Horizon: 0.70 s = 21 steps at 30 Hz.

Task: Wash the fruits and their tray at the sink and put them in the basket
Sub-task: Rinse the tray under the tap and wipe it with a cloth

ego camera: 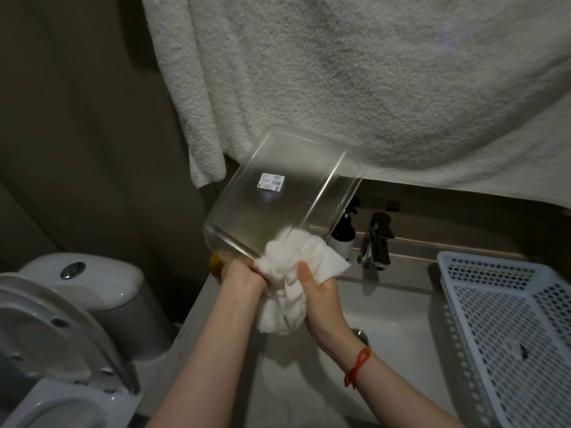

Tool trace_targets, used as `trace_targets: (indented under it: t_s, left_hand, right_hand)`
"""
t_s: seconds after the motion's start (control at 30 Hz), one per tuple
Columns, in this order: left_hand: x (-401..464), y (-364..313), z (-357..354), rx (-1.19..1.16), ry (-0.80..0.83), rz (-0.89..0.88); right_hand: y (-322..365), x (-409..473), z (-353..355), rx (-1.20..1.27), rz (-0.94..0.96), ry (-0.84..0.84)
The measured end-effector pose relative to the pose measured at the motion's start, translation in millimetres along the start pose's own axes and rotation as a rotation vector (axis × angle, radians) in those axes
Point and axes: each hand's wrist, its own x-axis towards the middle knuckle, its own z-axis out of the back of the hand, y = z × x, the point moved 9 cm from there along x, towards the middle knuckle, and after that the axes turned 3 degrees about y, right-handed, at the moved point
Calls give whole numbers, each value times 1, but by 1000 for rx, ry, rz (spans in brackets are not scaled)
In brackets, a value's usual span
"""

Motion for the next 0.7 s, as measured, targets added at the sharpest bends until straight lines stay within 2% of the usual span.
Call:
trace_targets:
  t_s: [0.07, 0.13, 0.2, 0.3, 0.47, 0.6, 0.7]
  left_hand:
    - [-1, -12, 6, -130, -29, -63]
    - [0, -35, 12, -111, -9, -227]
    - [1, -56, 24, -16, -58, -371]
    - [-10, -90, 35, 36, -34, -590]
    - [-30, -112, 30, 76, 19, -872]
    - [-49, -123, 28, 148, 85, -1052]
    - [-78, -133, 23, 266, 203, -1275]
  right_hand:
    - [-1, 5, 11, 30, -58, 17]
    - [7, 12, 28, 151, -110, -20]
    - [20, 19, 42, 260, -181, -36]
    - [36, 32, 64, 300, -302, -95]
    - [56, 47, 60, 516, -325, -120]
    - [62, 56, 61, 431, -358, -116]
    - [73, 57, 64, 201, -397, -88]
